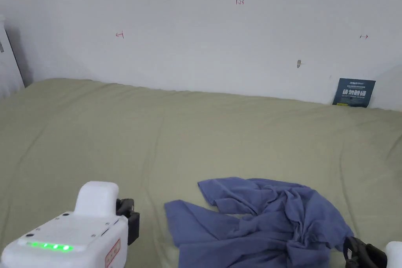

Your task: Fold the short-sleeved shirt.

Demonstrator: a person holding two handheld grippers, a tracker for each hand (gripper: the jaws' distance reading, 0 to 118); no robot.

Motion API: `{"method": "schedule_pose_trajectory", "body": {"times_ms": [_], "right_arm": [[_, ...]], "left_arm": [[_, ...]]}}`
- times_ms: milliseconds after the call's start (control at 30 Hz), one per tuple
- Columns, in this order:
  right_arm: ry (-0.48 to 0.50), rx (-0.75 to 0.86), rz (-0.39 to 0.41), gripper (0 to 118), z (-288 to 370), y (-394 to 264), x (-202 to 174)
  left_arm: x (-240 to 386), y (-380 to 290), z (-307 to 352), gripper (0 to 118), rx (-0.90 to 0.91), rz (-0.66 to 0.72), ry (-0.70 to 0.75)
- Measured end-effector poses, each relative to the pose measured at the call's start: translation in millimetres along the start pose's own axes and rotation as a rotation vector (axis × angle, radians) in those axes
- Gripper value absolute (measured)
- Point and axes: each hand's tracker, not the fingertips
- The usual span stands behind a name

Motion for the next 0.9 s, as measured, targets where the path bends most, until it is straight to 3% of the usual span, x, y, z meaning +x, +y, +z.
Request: {"method": "schedule_pose_trajectory", "body": {"times_ms": [267,300,333,400,500,567,633,700,767,800,833,900], "right_arm": [[-0.001,-0.093,-0.028,0,-44.5,-9.1,7.9],[-0.005,-0.104,-0.025,0,-50.0,-10.7,9.5],[-0.006,-0.112,-0.023,1,-54.4,-12.2,10.7],[-0.009,-0.136,-0.012,1,-64.0,-15.9,14.2],[-0.011,-0.161,-0.002,0,-73.3,-21.4,19.6],[-0.014,-0.176,0.001,0,-77.3,-24.3,22.9],[-0.017,-0.186,0.002,0,-78.7,-27.1,25.8],[-0.019,-0.194,-0.001,1,-78.7,-28.2,28.3],[-0.020,-0.196,-0.006,1,-77.6,-29.8,30.4],[-0.018,-0.199,-0.008,1,-77.2,-30.0,32.2],[-0.015,-0.200,-0.014,1,-77.0,-30.3,34.0],[-0.013,-0.205,-0.030,1,-77.0,-30.7,38.0]], "left_arm": [[8.6,12.0,-164.1,1,-0.280,-0.055,-0.056],[9.2,13.0,-183.7,6,-0.308,-0.045,-0.067],[10.0,13.7,-198.1,33,-0.331,-0.041,-0.065],[11.9,11.1,-232.9,117,-0.436,-0.079,-0.057],[28.5,-12.1,-261.6,113,-0.487,-0.156,-0.037],[42.5,8.1,-245.2,113,-0.482,-0.225,-0.015],[56.1,9.3,-245.1,113,-0.515,-0.224,-0.032],[34.5,-13.9,-290.4,112,-0.536,-0.226,-0.048],[34.4,-11.7,-293.7,105,-0.533,-0.240,-0.039],[40.5,-5.5,-267.3,91,-0.493,-0.250,-0.034],[42.5,-4.0,-258.8,69,-0.496,-0.238,-0.062],[53.6,-2.7,-237.3,0,-0.468,-0.268,-0.065]]}}
